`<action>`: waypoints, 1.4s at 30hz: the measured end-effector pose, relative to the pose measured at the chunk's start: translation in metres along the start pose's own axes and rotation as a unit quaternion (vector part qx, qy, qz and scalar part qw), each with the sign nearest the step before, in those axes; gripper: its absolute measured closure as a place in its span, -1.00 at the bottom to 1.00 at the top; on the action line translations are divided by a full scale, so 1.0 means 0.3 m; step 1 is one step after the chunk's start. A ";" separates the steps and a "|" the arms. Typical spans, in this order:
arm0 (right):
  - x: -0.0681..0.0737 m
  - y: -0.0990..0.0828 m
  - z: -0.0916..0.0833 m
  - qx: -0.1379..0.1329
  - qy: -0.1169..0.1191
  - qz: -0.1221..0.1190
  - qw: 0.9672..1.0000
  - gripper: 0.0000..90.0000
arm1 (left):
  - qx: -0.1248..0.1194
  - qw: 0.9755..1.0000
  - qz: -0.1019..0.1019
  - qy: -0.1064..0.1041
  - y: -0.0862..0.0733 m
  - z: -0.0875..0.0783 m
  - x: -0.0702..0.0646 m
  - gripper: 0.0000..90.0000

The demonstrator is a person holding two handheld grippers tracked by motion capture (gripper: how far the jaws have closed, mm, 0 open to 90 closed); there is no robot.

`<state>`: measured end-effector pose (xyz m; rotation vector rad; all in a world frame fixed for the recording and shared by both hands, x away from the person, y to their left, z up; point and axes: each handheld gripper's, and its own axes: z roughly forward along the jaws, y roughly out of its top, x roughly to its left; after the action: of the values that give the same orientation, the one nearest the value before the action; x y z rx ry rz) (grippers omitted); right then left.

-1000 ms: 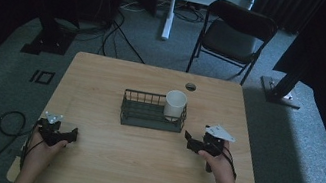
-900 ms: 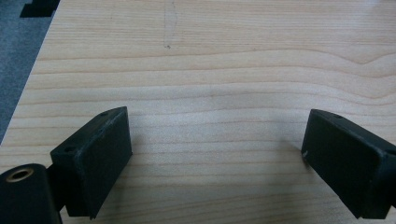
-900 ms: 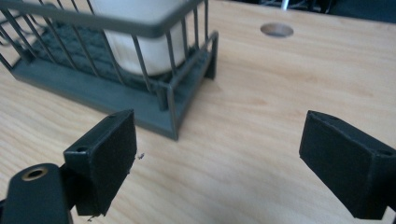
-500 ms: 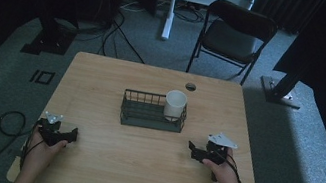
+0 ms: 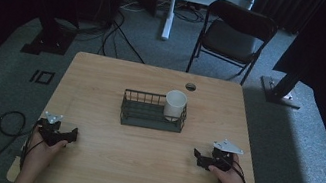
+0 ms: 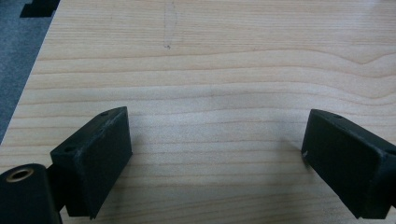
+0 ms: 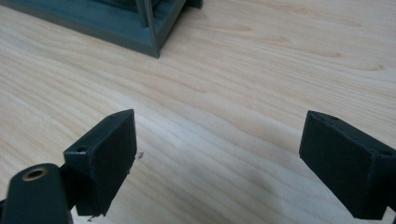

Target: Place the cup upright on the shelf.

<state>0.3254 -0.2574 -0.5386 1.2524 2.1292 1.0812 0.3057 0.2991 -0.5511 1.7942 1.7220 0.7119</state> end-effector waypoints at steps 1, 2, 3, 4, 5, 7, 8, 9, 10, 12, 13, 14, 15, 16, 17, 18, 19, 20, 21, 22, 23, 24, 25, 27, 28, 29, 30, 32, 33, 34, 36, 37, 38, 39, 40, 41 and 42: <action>-0.001 -0.004 -0.005 0.001 -0.002 0.002 1.000 -0.76 | 0.000 1.000 0.000 0.000 0.000 0.000 0.000 -0.80; -0.003 -0.008 -0.008 0.001 -0.004 0.005 1.000 -0.76 | 0.000 1.000 0.000 0.000 0.000 0.000 0.000 -0.80; -0.005 -0.012 -0.012 -0.001 -0.004 0.009 1.000 -0.76 | 0.000 1.000 0.000 0.000 0.000 0.000 0.000 -0.80; -0.007 -0.015 -0.015 -0.001 -0.007 0.008 1.000 -0.76 | 0.000 1.000 0.000 0.000 0.000 0.000 0.000 -0.80; -0.009 -0.019 -0.019 0.001 -0.009 0.006 1.000 -0.76 | 0.000 1.000 0.000 0.000 0.000 0.000 0.000 -0.80; -0.013 -0.028 -0.027 0.004 -0.019 0.005 1.000 -0.76 | 0.000 1.000 0.000 0.000 0.000 0.000 0.000 -0.80; -0.016 -0.031 -0.029 0.006 -0.020 0.000 1.000 -0.76 | 0.000 1.000 0.000 0.000 0.000 0.000 0.000 -0.80; -0.020 -0.034 -0.032 0.006 -0.024 0.001 1.000 -0.76 | 0.000 1.000 0.000 0.000 0.000 0.000 0.000 -0.80; -0.026 -0.039 -0.035 0.008 -0.028 0.004 1.000 -0.76 | 0.000 1.000 0.000 0.000 0.000 0.000 0.000 -0.80; -0.034 -0.046 -0.039 0.011 -0.034 0.004 0.999 -0.76 | 0.000 1.000 0.000 0.000 0.000 0.000 0.000 -0.80; -0.041 -0.050 -0.042 0.014 -0.039 0.005 0.999 -0.76 | 0.000 1.000 0.000 0.000 0.000 0.000 0.000 -0.80; -0.046 -0.055 -0.044 0.016 -0.043 0.007 0.999 -0.76 | 0.000 1.000 0.000 0.000 0.000 0.000 0.000 -0.80; -0.048 -0.058 -0.047 0.019 -0.045 0.008 0.999 -0.76 | 0.000 1.000 0.000 0.000 0.000 0.000 0.000 -0.80; -0.054 -0.063 -0.051 0.020 -0.049 0.010 0.999 -0.76 | 0.000 1.000 0.000 0.000 0.000 0.000 0.000 -0.80; -0.059 -0.067 -0.054 0.021 -0.054 0.013 0.998 -0.76 | 0.000 1.000 0.000 0.000 0.000 0.000 0.000 -0.80; -0.064 -0.070 -0.057 0.022 -0.059 0.016 0.998 -0.76 | 0.000 1.000 0.000 0.000 0.000 0.000 0.000 -0.80; -0.069 -0.074 -0.059 0.024 -0.064 0.018 0.998 -0.76 | 0.000 1.000 0.000 0.000 0.000 0.000 0.000 -0.80; -0.073 -0.078 -0.062 0.027 -0.069 0.019 0.997 -0.76 | 0.000 1.000 0.000 0.000 0.000 0.000 0.000 -0.80; -0.076 -0.082 -0.063 0.029 -0.072 0.019 0.997 -0.76 | 0.000 1.000 0.000 0.000 0.000 0.000 0.000 -0.80; -0.080 -0.086 -0.064 0.030 -0.075 0.018 0.997 -0.76 | 0.000 1.000 0.000 0.000 0.000 0.000 0.000 -0.80; -0.084 -0.089 -0.065 0.033 -0.078 0.022 0.996 -0.76 | 0.000 1.000 0.000 0.000 0.000 0.000 0.000 -0.80; -0.088 -0.093 -0.066 0.035 -0.081 0.024 0.996 -0.76 | 0.000 1.000 0.000 0.000 0.000 0.000 0.000 -0.80; -0.091 -0.095 -0.067 0.036 -0.084 0.024 0.995 -0.76 | 0.000 1.000 0.000 0.000 0.000 0.000 0.000 -0.80; -0.096 -0.101 -0.068 0.041 -0.092 0.025 0.995 -0.76 | 0.000 1.000 0.000 0.000 0.000 0.000 0.000 -0.80; -0.098 -0.104 -0.067 0.042 -0.094 0.025 0.994 -0.76 | 0.000 1.000 0.000 0.000 0.000 0.000 0.000 -0.80; -0.099 -0.107 -0.066 0.044 -0.096 0.026 0.994 -0.76 | 0.000 1.000 0.000 0.000 0.000 0.000 0.000 -0.80; -0.100 -0.109 -0.066 0.048 -0.095 0.027 0.994 -0.76 | 0.000 1.000 0.000 0.000 0.000 0.000 0.000 -0.80; -0.101 -0.110 -0.067 0.048 -0.095 0.027 0.994 -0.76 | 0.000 1.000 0.000 0.000 0.000 0.000 0.000 -0.80; -0.102 -0.112 -0.068 0.051 -0.093 0.027 0.994 -0.76 | 0.000 1.000 0.000 0.000 0.000 0.000 0.000 -0.80; -0.103 -0.112 -0.068 0.052 -0.091 0.028 0.994 -0.76 | 0.000 1.000 0.000 0.000 0.000 0.000 0.000 -0.80; -0.108 -0.113 -0.068 0.056 -0.087 0.044 0.994 -0.76 | 0.000 1.000 0.000 0.000 0.000 0.000 0.000 -0.80; -0.111 -0.114 -0.068 0.057 -0.082 0.050 0.994 -0.76 | 0.000 1.000 0.000 0.000 0.000 0.000 0.000 -0.80; -0.115 -0.115 -0.069 0.059 -0.077 0.055 0.994 -0.76 | 0.000 1.000 0.000 0.000 0.000 0.000 0.000 -0.80; -0.118 -0.116 -0.070 0.059 -0.074 0.057 0.994 -0.76 | 0.000 1.000 0.000 0.000 0.000 0.000 0.000 -0.80; -0.119 -0.116 -0.070 0.059 -0.073 0.056 0.994 -0.76 | 0.000 1.000 0.000 0.000 0.000 0.000 0.000 -0.80; -0.118 -0.116 -0.070 0.059 -0.074 0.056 0.994 -0.76 | 0.000 1.000 0.000 0.000 0.000 0.000 0.000 -0.80; -0.118 -0.116 -0.070 0.059 -0.074 0.056 0.994 -0.76 | 0.000 1.000 0.000 0.000 0.000 0.000 0.000 -0.80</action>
<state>0.3100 -0.3067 -0.5545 1.4743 2.0583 0.8871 0.3057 0.2991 -0.5511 1.7940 1.7217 0.7123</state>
